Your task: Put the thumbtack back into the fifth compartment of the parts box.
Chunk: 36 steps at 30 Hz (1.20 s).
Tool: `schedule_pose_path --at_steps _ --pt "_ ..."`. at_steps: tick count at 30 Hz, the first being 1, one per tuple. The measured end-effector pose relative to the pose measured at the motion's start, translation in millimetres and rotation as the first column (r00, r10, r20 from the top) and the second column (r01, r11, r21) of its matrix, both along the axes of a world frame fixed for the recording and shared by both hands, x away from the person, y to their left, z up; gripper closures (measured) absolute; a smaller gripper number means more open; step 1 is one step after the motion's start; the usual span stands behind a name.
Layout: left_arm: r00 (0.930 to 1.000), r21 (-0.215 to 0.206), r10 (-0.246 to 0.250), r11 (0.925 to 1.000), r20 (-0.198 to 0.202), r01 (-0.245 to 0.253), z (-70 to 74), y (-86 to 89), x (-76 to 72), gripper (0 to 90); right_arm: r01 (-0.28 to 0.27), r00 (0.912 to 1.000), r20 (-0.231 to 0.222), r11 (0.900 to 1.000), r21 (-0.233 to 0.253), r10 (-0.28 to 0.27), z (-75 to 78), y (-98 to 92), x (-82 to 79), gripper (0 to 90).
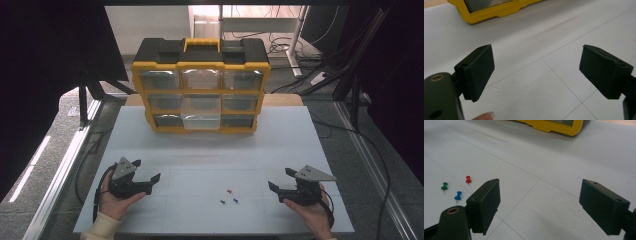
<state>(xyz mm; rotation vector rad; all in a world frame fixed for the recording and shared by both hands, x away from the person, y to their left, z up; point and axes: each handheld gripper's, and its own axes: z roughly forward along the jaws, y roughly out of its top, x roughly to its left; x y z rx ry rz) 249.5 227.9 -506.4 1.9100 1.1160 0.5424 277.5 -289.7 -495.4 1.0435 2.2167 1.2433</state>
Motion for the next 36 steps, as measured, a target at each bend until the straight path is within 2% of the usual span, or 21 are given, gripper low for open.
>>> schedule_pose_path --at_steps 10,25,30,36 --pt "1.0000 -0.011 0.001 0.9999 -0.002 -0.001 0.1 -0.3 -0.3 12.5 -0.003 0.9999 -0.010 1.000 0.008 0.003 -1.3 -1.0 0.7 19.1" --pt "0.9999 -0.022 -0.004 0.9997 -0.010 0.004 -4.2 3.2 3.8 12.8 -0.025 0.9985 -0.048 1.000 -0.017 0.024 -6.2 7.7 6.4 21.0" --pt "0.9996 -0.025 -0.016 0.9996 -0.022 0.015 -5.6 2.3 3.3 12.7 -0.014 0.9989 -0.045 1.000 -0.007 0.014 -4.5 7.3 7.4 21.1" --pt "0.9995 -0.024 -0.027 0.9994 -0.017 0.026 -5.6 -1.2 1.4 11.9 -0.037 0.9987 -0.036 0.999 -0.017 0.036 1.0 15.8 5.5 20.7"
